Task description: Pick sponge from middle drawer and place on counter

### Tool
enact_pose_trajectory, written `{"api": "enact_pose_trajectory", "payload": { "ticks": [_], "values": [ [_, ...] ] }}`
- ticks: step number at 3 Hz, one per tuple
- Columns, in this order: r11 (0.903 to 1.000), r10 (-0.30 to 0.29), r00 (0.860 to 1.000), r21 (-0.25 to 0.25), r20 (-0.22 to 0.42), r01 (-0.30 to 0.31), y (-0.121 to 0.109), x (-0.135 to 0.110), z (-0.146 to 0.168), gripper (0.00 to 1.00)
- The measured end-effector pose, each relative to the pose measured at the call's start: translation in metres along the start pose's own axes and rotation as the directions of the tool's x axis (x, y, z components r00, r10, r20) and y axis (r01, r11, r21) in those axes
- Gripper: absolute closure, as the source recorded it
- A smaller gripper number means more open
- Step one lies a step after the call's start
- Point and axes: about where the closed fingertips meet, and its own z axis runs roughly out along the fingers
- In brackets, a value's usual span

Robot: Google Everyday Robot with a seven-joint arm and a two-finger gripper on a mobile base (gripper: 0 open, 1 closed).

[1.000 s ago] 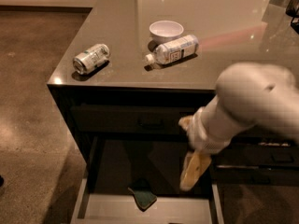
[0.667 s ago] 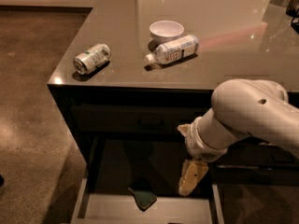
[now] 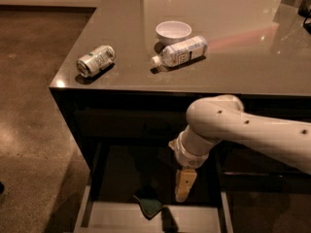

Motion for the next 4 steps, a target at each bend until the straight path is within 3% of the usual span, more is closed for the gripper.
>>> {"api": "enact_pose_trajectory", "payload": {
  "ticks": [1,2,3,4],
  "values": [
    [0.9987,0.022,0.999,-0.047,0.037,-0.02,0.0,0.019,0.082,0.0],
    [0.9974,0.072,0.988,-0.014,0.137,-0.07,0.012,0.035,0.136,0.0],
    [0.9928,0.096,0.979,0.054,0.178,-0.107,-0.004,0.036,0.139,0.0],
    [0.99,0.117,0.959,0.046,0.259,-0.134,-0.004,0.022,0.153,0.0]
  ]
}}
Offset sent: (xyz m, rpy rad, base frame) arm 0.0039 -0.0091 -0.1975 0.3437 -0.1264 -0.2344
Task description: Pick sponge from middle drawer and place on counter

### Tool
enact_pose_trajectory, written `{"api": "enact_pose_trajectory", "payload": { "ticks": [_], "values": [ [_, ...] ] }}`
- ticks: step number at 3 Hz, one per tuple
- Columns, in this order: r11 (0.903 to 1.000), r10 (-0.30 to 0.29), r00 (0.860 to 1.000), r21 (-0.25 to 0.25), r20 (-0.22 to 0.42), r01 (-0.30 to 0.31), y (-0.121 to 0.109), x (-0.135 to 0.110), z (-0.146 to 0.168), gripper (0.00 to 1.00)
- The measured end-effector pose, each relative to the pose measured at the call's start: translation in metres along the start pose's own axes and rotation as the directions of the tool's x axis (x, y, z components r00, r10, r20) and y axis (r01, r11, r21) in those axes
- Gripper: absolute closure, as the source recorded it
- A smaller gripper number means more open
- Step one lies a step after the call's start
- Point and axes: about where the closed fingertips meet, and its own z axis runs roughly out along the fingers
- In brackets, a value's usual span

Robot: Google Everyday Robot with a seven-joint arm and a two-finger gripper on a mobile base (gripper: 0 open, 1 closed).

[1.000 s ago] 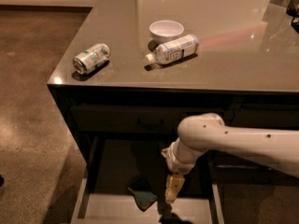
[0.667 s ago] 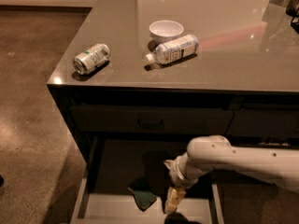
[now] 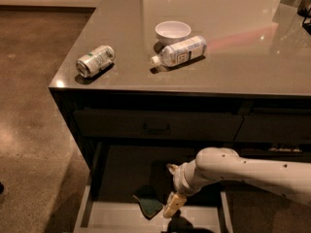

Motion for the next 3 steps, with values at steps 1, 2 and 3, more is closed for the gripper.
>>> {"api": "enact_pose_trajectory", "payload": {
  "ticks": [1,2,3],
  "values": [
    [0.9983,0.054,0.995,-0.025,0.085,-0.052,0.024,-0.007,0.043,0.0],
    [0.9914,0.127,0.977,0.008,0.172,-0.131,0.049,-0.017,0.089,0.0],
    [0.9914,0.127,0.977,0.009,0.169,-0.131,0.05,-0.018,0.089,0.0]
  ]
}}
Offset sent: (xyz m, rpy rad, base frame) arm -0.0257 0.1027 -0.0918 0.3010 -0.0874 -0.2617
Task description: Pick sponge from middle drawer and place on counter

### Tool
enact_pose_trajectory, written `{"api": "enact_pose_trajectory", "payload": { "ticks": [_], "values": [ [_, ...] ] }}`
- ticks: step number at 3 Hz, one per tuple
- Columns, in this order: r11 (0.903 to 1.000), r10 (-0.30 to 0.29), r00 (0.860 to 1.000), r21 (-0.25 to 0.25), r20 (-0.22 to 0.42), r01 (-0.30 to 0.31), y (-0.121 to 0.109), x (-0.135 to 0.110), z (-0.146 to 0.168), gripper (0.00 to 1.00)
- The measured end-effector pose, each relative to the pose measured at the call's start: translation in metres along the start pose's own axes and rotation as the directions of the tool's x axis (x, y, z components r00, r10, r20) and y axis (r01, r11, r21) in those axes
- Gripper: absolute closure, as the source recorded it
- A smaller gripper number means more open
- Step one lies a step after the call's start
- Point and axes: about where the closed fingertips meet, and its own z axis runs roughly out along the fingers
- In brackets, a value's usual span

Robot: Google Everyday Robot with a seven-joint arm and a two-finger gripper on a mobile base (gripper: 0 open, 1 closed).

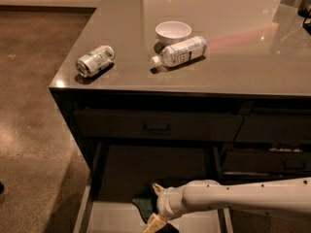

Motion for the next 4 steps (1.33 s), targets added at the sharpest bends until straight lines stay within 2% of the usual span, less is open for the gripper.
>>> {"api": "enact_pose_trajectory", "payload": {
  "ticks": [1,2,3,4],
  "values": [
    [0.9997,0.01,1.0,0.022,0.017,-0.01,-0.004,-0.01,-0.007,0.15],
    [0.9982,0.044,0.998,0.038,0.048,-0.046,-0.011,-0.013,-0.006,0.14],
    [0.9932,0.105,0.993,0.047,0.054,-0.107,-0.011,0.003,0.016,0.0],
    [0.9834,0.156,0.986,0.085,0.049,-0.16,-0.015,0.02,0.036,0.0]
  ]
}}
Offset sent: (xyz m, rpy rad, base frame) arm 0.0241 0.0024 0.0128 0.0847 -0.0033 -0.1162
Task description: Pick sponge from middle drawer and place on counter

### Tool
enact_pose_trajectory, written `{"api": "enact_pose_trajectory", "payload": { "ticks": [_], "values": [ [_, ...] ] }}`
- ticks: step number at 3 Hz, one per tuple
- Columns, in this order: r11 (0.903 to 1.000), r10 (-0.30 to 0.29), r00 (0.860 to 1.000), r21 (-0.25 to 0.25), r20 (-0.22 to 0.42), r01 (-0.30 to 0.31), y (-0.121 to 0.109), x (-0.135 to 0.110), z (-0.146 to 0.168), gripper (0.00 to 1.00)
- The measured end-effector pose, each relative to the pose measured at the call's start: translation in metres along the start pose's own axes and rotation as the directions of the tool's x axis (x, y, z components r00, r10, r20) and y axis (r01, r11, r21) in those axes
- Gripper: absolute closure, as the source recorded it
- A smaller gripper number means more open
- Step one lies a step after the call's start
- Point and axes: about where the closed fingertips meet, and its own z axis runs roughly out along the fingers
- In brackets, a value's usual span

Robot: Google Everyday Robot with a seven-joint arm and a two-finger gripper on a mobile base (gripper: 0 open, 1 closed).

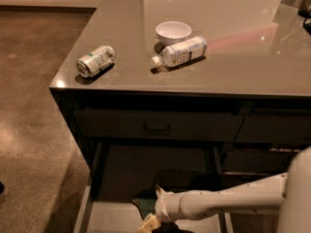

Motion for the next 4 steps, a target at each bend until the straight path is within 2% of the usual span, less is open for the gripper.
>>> {"api": "enact_pose_trajectory", "payload": {
  "ticks": [1,2,4],
  "values": [
    [0.998,0.031,0.999,0.056,0.01,-0.031,-0.011,0.008,0.02,0.0],
    [0.9941,0.054,0.998,0.092,0.037,-0.057,-0.017,0.015,0.038,0.18],
    [0.9934,0.059,0.996,0.095,0.064,-0.065,-0.019,0.01,0.04,0.64]
  ]
}}
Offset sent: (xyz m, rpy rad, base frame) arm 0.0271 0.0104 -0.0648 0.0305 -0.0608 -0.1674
